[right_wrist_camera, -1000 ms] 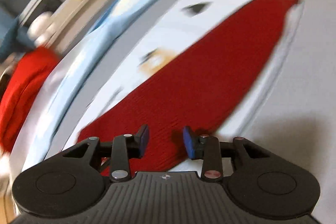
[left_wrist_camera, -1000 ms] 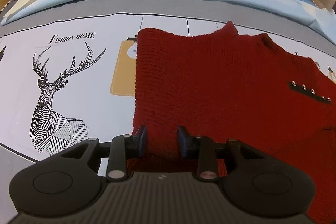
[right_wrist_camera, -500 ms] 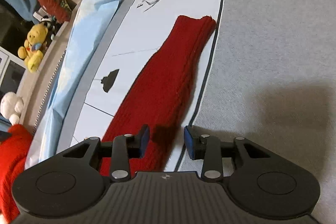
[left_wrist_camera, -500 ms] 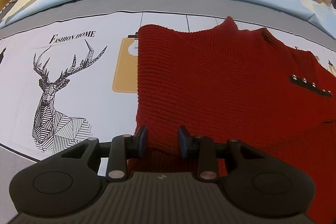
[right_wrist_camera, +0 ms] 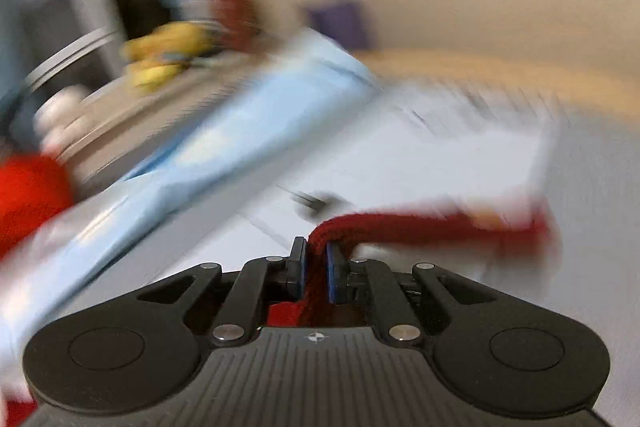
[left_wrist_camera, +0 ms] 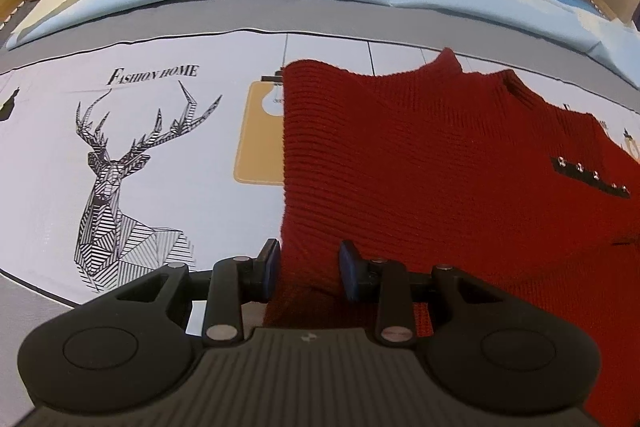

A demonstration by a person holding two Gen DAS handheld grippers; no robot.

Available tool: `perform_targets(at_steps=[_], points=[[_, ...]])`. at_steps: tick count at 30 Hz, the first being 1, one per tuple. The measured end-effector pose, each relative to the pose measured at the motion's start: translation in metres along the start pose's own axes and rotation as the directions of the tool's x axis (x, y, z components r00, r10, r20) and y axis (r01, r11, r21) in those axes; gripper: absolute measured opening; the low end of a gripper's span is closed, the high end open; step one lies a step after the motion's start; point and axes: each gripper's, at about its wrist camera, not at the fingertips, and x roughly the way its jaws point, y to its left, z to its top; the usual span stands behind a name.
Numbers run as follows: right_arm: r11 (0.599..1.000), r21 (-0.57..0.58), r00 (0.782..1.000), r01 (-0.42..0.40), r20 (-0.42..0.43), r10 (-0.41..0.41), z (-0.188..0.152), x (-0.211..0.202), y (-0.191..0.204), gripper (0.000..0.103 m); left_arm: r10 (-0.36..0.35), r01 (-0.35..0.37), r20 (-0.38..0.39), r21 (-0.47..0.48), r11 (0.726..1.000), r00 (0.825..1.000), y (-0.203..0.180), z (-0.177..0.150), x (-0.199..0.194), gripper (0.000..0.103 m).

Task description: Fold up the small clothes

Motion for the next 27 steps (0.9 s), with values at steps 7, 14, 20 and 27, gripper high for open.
perform_targets(at_steps=[7, 14, 20, 27], points=[[0.744, -0.438, 0.838, -0.505, -0.042, 0.544, -0.078, -0.114, 0.184, 0.010, -0.016, 0.017, 0.015, -0.042, 0.999, 1.000, 0.009, 0.003, -0.010, 0.036], [0.627, -0.264, 0.651, -0.733, -0.541, 0.533, -0.180, -0.131, 0.239, 0.015, -0.065, 0.069, 0.036, -0.131, 0.989, 0.997, 0.026, 0.012, -0.021, 0.036], [0.745, -0.145, 0.662, -0.651, -0.588, 0.464, -0.128, -0.131, 0.220, 0.038, -0.107, 0.111, 0.031, -0.182, 0.977, 0.994, 0.031, 0.011, -0.021, 0.036], [0.827, -0.141, 0.765, -0.545, -0.487, 0.421, -0.118, -0.093, 0.184, 0.049, -0.110, 0.114, 0.028, -0.180, 0.977, 0.993, 0.020, 0.009, -0.019, 0.036]])
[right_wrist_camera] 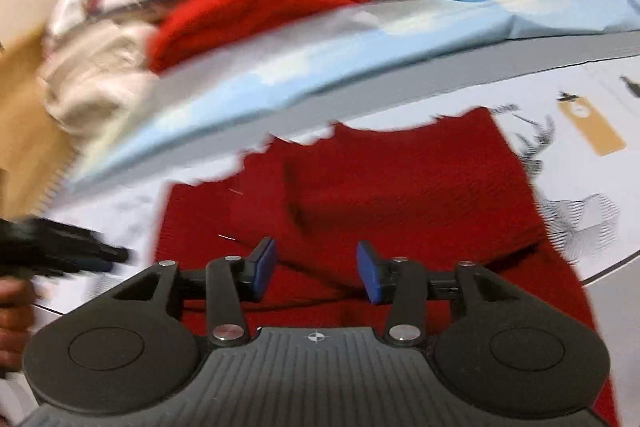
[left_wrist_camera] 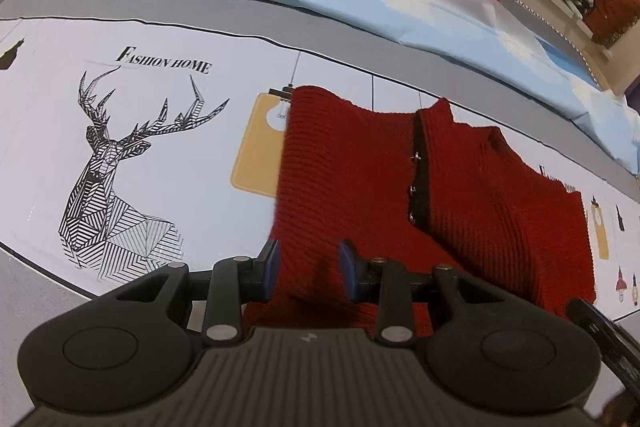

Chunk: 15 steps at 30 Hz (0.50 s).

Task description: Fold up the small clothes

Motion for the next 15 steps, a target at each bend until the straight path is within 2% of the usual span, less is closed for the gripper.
perform_targets(at_steps=[2, 4, 6, 9, 13, 15], points=[[1.000, -0.018, 1.000, 0.009, -0.011, -0.009, 0.000, 0.022, 0.001, 0.049, 0.003, -0.003, -0.004, 0.003, 1.000, 1.000, -0.002, -0.001, 0.002, 0.036], [0.999, -0.027, 1.000, -0.019, -0.023, 0.019, 0.004, 0.041, 0.003, 0.051, 0.009, -0.009, -0.004, -0.001, 1.000, 1.000, -0.001, 0.000, 0.002, 0.036], [0.999, -0.031, 0.999, -0.031, -0.006, 0.031, 0.007, 0.054, 0.008, 0.060, 0.018, -0.018, 0.000, -0.010, 1.000, 1.000, 0.003, 0.003, 0.001, 0.036], [0.997, -0.048, 0.998, -0.059, -0.003, 0.059, 0.011, 0.079, 0.023, 0.061, 0.024, -0.024, 0.014, -0.026, 0.999, 1.000, 0.011, 0.008, -0.003, 0.036], [0.988, -0.049, 0.989, -0.148, 0.000, 0.148, 0.021, 0.105, 0.053, 0.061, 0.032, -0.030, 0.034, -0.057, 0.998, 0.999, 0.024, 0.015, -0.011, 0.036], [0.981, -0.096, 0.986, -0.166, 0.011, 0.168, 0.024, 0.114, 0.080, 0.063, 0.030, -0.026, 0.039, -0.079, 0.997, 0.999, 0.029, 0.018, -0.013, 0.036]])
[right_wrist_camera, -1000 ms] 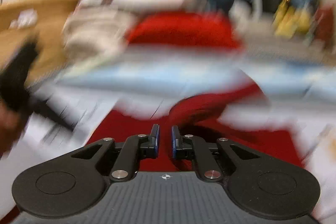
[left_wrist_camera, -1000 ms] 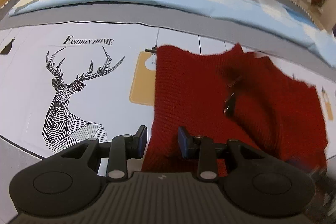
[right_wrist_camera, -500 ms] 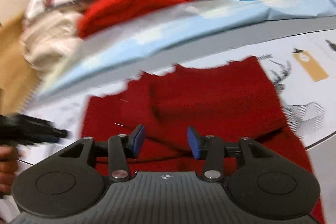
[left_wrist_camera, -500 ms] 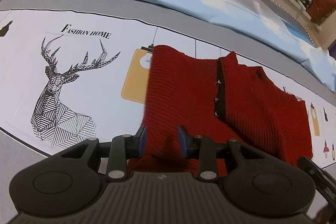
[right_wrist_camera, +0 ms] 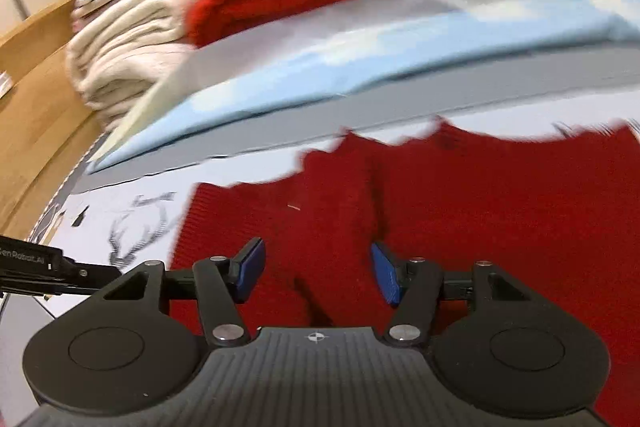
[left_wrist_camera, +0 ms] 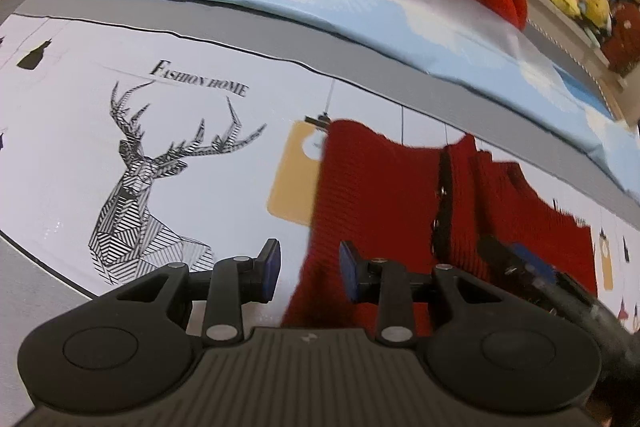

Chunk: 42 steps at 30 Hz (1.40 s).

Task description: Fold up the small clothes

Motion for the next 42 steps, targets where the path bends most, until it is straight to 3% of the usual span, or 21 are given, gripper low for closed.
perform_targets(at_steps=[3, 6, 7, 9, 13, 16, 19, 22, 24, 25, 28, 32, 36, 39, 42], points=[[0.995, -0.085, 0.999, -0.048, 0.011, 0.049, -0.002, 0.002, 0.038, 0.062, -0.011, 0.011, 0.004, -0.013, 1.000, 1.000, 0.004, 0.004, -0.003, 0.036], [0.960, -0.180, 0.976, -0.216, -0.062, 0.209, -0.016, -0.011, 0.065, 0.058, -0.023, 0.023, 0.009, -0.021, 1.000, 1.000, 0.007, 0.006, -0.006, 0.036], [0.950, -0.219, 0.974, -0.223, -0.075, 0.211, -0.022, -0.018, 0.071, 0.058, -0.026, 0.026, 0.008, -0.025, 0.999, 1.000, 0.008, 0.006, -0.007, 0.036], [0.952, -0.250, 0.984, -0.176, -0.077, 0.161, -0.029, -0.035, 0.073, 0.058, -0.036, 0.036, 0.003, -0.033, 0.999, 0.999, 0.008, 0.005, -0.007, 0.036], [0.991, -0.051, 0.990, -0.126, -0.070, 0.122, -0.026, -0.082, 0.031, 0.059, -0.067, 0.067, -0.009, -0.036, 0.997, 0.998, 0.002, 0.001, -0.005, 0.036], [0.998, 0.038, 0.999, -0.046, -0.005, 0.046, -0.025, -0.104, -0.005, 0.063, -0.064, 0.064, -0.011, -0.022, 0.998, 0.998, -0.007, -0.002, -0.004, 0.036], [0.997, 0.049, 0.998, 0.059, 0.014, -0.060, -0.021, -0.085, -0.030, 0.066, -0.061, 0.061, -0.013, -0.012, 0.998, 0.998, -0.013, -0.005, -0.003, 0.036], [0.997, 0.026, 0.997, 0.078, 0.005, -0.078, -0.007, -0.047, -0.033, 0.065, -0.050, 0.050, -0.011, -0.015, 0.999, 0.999, -0.011, -0.005, -0.003, 0.036], [0.998, -0.006, 0.998, 0.061, -0.016, -0.061, 0.001, -0.019, -0.029, 0.067, -0.043, 0.043, -0.005, -0.024, 0.999, 0.999, -0.007, -0.001, -0.004, 0.036], [0.999, -0.011, 0.997, 0.046, -0.066, -0.046, 0.004, -0.003, -0.026, 0.067, -0.040, 0.040, -0.002, -0.030, 0.999, 0.999, -0.004, 0.001, -0.005, 0.036], [0.999, -0.025, 0.990, -0.043, -0.138, 0.039, 0.002, 0.011, -0.010, 0.065, -0.033, 0.033, 0.006, -0.039, 0.999, 0.999, 0.003, 0.006, -0.006, 0.036], [0.965, -0.222, 0.985, -0.138, -0.137, 0.110, -0.025, -0.004, 0.049, 0.073, -0.042, 0.042, -0.001, -0.049, 0.998, 0.999, 0.007, 0.010, -0.005, 0.036], [0.946, -0.192, 0.953, -0.261, -0.210, 0.221, -0.053, -0.021, 0.066, 0.068, -0.090, 0.089, -0.018, -0.057, 0.994, 0.996, 0.005, 0.007, -0.005, 0.036], [0.957, -0.171, 0.959, -0.234, -0.202, 0.199, -0.056, -0.041, 0.068, 0.068, -0.104, 0.101, -0.033, -0.074, 0.992, 0.994, 0.006, 0.004, -0.003, 0.037], [0.988, -0.064, 0.972, -0.139, -0.197, 0.124, -0.046, -0.068, 0.045, 0.068, -0.141, 0.133, -0.085, -0.094, 0.987, 0.986, 0.006, -0.001, 0.004, 0.037]])
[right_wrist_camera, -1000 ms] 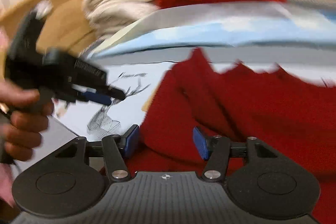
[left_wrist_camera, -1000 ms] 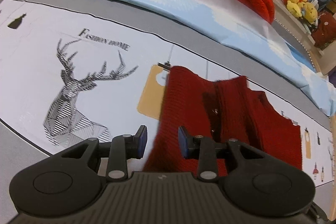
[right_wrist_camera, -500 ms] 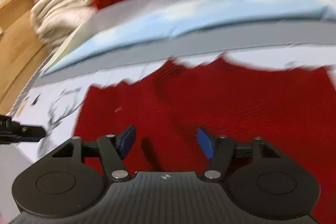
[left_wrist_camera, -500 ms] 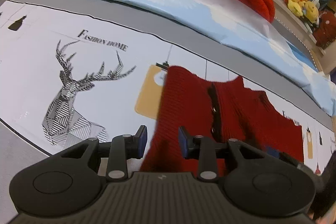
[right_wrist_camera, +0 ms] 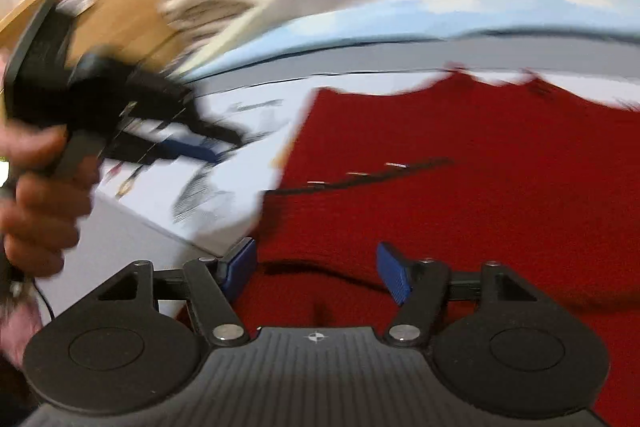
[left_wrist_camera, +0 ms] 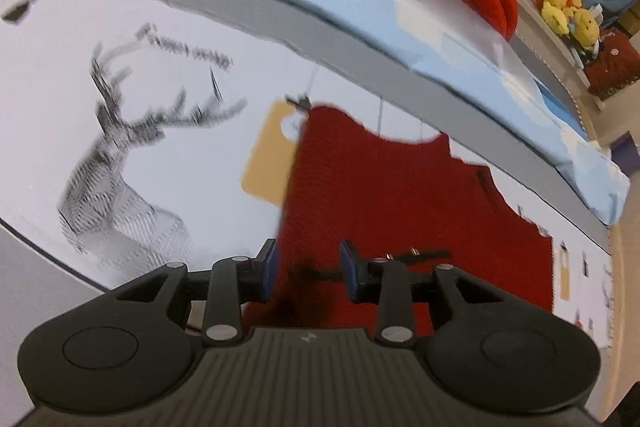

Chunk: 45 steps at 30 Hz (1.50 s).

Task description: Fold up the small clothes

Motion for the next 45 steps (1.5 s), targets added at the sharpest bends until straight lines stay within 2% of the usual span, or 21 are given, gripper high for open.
perform_targets(at_steps=[5, 8, 11, 13, 14, 17, 20, 22, 24, 26, 28, 29, 30, 31, 33, 37, 39, 40, 42, 43, 45], points=[[0.949, 0.268, 0.983, 0.168, 0.025, -0.181, -0.004, -0.054, -0.062, 0.069, 0.001, 0.001, -0.105, 0.013, 1.000, 0.994, -0.004, -0.017, 0.023, 0.037], [0.869, 0.426, 0.962, 0.250, -0.004, -0.274, -0.014, -0.066, -0.106, 0.069, 0.051, -0.044, -0.116, 0.057, 0.997, 0.992, -0.007, -0.026, 0.035, 0.037], [0.805, 0.541, 0.962, 0.244, -0.033, -0.270, -0.015, -0.072, -0.137, 0.068, 0.058, -0.050, -0.122, 0.061, 0.997, 0.991, -0.006, -0.031, 0.043, 0.037], [0.796, 0.539, 0.952, 0.276, -0.038, -0.305, -0.013, -0.073, -0.150, 0.068, 0.057, -0.045, -0.124, 0.096, 0.994, 0.991, -0.012, -0.034, 0.043, 0.022], [0.782, 0.545, 0.942, 0.301, -0.042, -0.333, -0.013, -0.073, -0.154, 0.068, 0.084, -0.069, -0.098, 0.151, 0.986, 0.992, -0.020, -0.034, 0.038, 0.004], [0.718, 0.622, 0.934, 0.312, -0.064, -0.351, -0.019, -0.076, -0.170, 0.068, 0.147, -0.175, 0.108, 0.344, 0.922, 0.983, -0.049, -0.033, 0.005, 0.000], [0.702, 0.642, 0.935, 0.310, -0.070, -0.348, -0.022, -0.077, -0.178, 0.068, 0.068, -0.162, 0.294, 0.308, 0.937, 0.953, -0.055, -0.026, -0.026, 0.000], [0.698, 0.640, 0.929, 0.321, -0.072, -0.362, -0.023, -0.078, -0.180, 0.068, 0.061, -0.155, 0.316, 0.280, 0.947, 0.947, -0.053, -0.023, -0.022, 0.001], [0.674, 0.660, 0.924, 0.332, -0.083, -0.374, -0.025, -0.077, -0.185, 0.068, 0.077, -0.148, 0.250, 0.280, 0.948, 0.965, -0.050, -0.023, -0.007, 0.003], [0.645, 0.679, 0.916, 0.351, -0.106, -0.388, -0.022, -0.071, -0.195, 0.067, 0.123, -0.181, 0.224, 0.261, 0.948, 0.967, -0.047, -0.024, 0.002, 0.004], [0.611, 0.706, 0.909, 0.358, -0.114, -0.400, -0.026, -0.072, -0.202, 0.063, 0.115, -0.172, 0.227, 0.248, 0.954, 0.967, -0.047, -0.024, 0.002, 0.005], [0.597, 0.722, 0.910, 0.350, -0.111, -0.399, -0.028, -0.075, -0.204, 0.054, 0.099, -0.155, 0.227, 0.247, 0.956, 0.969, -0.047, -0.024, 0.001, 0.005], [0.585, 0.737, 0.911, 0.339, -0.102, -0.399, -0.029, -0.077, -0.206, 0.028, 0.084, -0.140, 0.225, 0.249, 0.958, 0.971, -0.049, -0.025, 0.001, 0.005], [0.580, 0.752, 0.915, 0.313, -0.075, -0.397, -0.031, -0.080, -0.208, 0.013, 0.070, -0.125, 0.217, 0.253, 0.959, 0.974, -0.049, -0.025, 0.001, 0.005], [0.555, 0.787, 0.917, 0.268, -0.032, -0.398, -0.035, -0.085, -0.212, 0.000, 0.060, -0.108, 0.188, 0.259, 0.960, 0.980, -0.050, -0.026, 0.007, 0.005], [0.434, 0.824, 0.837, 0.365, -0.085, -0.541, -0.046, -0.099, -0.225, 0.000, 0.052, -0.093, 0.152, 0.273, 0.958, 0.987, -0.054, -0.029, 0.019, 0.005], [0.401, 0.856, 0.854, 0.327, -0.086, -0.513, -0.049, -0.105, -0.231, 0.000, 0.050, -0.090, 0.148, 0.276, 0.957, 0.988, -0.056, -0.030, 0.022, 0.006], [0.417, 0.855, 0.855, 0.310, -0.058, -0.516, -0.046, -0.109, -0.227, 0.003, 0.048, -0.086, 0.144, 0.273, 0.958, 0.988, -0.055, -0.030, 0.023, 0.007], [0.531, 0.806, 0.860, 0.263, 0.053, -0.508, -0.033, -0.113, -0.211, 0.005, 0.040, -0.075, 0.134, 0.262, 0.962, 0.990, -0.055, -0.030, 0.025, 0.007], [0.598, 0.774, 0.883, 0.208, 0.114, -0.455, -0.026, -0.110, -0.206, 0.011, 0.034, -0.066, 0.128, 0.256, 0.964, 0.991, -0.054, -0.031, 0.027, 0.007], [0.664, 0.737, 0.921, 0.125, 0.162, -0.354, -0.017, -0.098, -0.205, 0.039, 0.039, -0.066, 0.111, 0.248, 0.966, 0.993, -0.052, -0.032, 0.033, 0.008]])
